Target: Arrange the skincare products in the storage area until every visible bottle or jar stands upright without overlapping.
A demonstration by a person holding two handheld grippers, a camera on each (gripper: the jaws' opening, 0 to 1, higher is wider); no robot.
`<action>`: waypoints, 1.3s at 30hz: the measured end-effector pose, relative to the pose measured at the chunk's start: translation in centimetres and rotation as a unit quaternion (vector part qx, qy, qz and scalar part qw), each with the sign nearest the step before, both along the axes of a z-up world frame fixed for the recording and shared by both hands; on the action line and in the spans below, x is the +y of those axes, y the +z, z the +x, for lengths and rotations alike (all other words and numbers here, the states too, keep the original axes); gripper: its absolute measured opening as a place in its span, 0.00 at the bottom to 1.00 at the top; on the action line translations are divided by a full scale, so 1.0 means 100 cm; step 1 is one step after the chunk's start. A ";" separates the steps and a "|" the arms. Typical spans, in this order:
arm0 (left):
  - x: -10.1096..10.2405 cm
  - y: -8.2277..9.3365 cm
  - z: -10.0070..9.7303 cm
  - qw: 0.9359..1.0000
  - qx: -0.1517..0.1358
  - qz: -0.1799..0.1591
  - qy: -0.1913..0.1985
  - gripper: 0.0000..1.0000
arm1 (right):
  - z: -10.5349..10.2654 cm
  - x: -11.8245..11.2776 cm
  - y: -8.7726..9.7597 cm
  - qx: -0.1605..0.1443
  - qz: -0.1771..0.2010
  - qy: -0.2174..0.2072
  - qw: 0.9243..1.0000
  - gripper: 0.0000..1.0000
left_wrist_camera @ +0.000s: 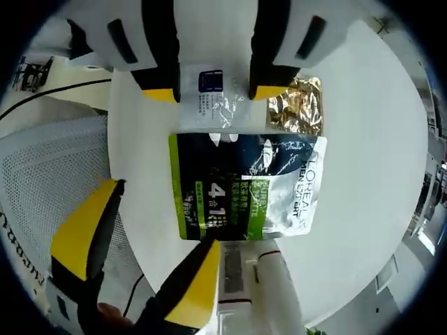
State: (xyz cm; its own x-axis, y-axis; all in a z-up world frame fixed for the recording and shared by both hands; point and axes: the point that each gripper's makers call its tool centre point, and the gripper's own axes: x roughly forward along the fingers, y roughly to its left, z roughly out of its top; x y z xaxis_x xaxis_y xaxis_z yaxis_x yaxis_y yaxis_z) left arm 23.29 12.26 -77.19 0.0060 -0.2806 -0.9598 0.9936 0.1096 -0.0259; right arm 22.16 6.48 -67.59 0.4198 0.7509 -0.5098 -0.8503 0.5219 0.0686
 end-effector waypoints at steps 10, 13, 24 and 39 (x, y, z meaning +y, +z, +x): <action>0.001 0.000 0.002 1.000 -0.017 0.005 -0.005 0.39 | -0.008 -0.033 0.016 -0.013 -0.012 -0.016 1.000 0.28; 0.001 -0.001 0.002 1.000 -0.025 0.006 -0.008 0.39 | -0.009 -0.043 0.017 -0.012 -0.022 -0.019 1.000 0.28; 0.001 -0.001 0.001 1.000 -0.028 0.006 0.000 0.38 | -0.020 -0.070 0.035 -0.011 -0.023 -0.035 0.999 0.31; 0.003 0.003 0.001 0.998 -0.057 0.001 0.015 0.41 | -0.014 -0.116 0.042 -0.017 -0.040 -0.090 0.995 0.41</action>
